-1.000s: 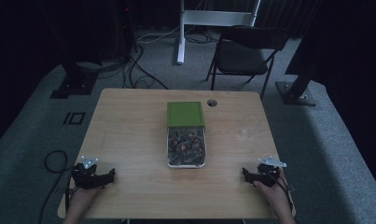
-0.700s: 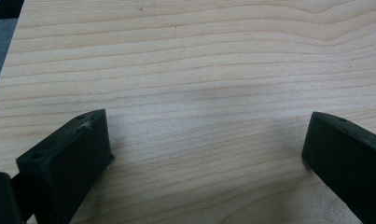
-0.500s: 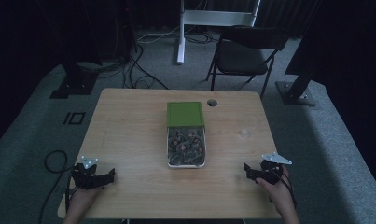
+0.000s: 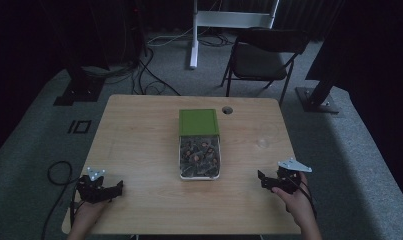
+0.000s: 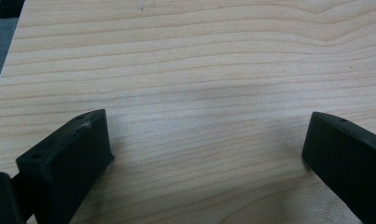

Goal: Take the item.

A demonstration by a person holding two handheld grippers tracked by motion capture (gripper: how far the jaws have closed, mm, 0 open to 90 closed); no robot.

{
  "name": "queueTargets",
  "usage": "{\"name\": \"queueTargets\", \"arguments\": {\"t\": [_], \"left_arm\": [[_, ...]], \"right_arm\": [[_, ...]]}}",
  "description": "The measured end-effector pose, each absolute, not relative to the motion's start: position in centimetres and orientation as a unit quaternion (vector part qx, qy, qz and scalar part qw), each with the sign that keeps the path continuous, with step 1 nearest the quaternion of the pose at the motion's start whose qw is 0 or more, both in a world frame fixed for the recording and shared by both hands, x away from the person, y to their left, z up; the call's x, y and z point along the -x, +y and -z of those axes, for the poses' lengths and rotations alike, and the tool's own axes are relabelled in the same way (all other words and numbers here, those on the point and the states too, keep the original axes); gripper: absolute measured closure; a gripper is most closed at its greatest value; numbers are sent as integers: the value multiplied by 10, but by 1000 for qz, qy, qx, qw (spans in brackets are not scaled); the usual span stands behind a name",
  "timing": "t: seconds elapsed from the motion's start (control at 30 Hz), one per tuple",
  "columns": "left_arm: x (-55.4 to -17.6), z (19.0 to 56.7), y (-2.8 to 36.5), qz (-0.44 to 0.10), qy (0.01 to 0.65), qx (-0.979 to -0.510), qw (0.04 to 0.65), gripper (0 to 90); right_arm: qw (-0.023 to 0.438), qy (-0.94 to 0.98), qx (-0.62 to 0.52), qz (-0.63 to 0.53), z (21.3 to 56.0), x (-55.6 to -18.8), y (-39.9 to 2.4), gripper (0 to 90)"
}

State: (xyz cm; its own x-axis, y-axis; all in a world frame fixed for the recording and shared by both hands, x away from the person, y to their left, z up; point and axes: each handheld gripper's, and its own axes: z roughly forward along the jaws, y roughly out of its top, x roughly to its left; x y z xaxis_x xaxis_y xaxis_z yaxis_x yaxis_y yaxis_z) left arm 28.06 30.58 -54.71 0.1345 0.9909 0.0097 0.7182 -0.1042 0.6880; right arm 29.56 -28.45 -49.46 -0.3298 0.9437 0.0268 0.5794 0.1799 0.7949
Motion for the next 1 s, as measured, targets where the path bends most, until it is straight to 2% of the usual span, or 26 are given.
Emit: {"name": "queueTargets", "arguments": {"t": [1.0], "left_arm": [[-281,547,306,-247,610,-700,277,17]], "right_arm": [[245,734,-478,-415,462,-301,-252,114]]}}
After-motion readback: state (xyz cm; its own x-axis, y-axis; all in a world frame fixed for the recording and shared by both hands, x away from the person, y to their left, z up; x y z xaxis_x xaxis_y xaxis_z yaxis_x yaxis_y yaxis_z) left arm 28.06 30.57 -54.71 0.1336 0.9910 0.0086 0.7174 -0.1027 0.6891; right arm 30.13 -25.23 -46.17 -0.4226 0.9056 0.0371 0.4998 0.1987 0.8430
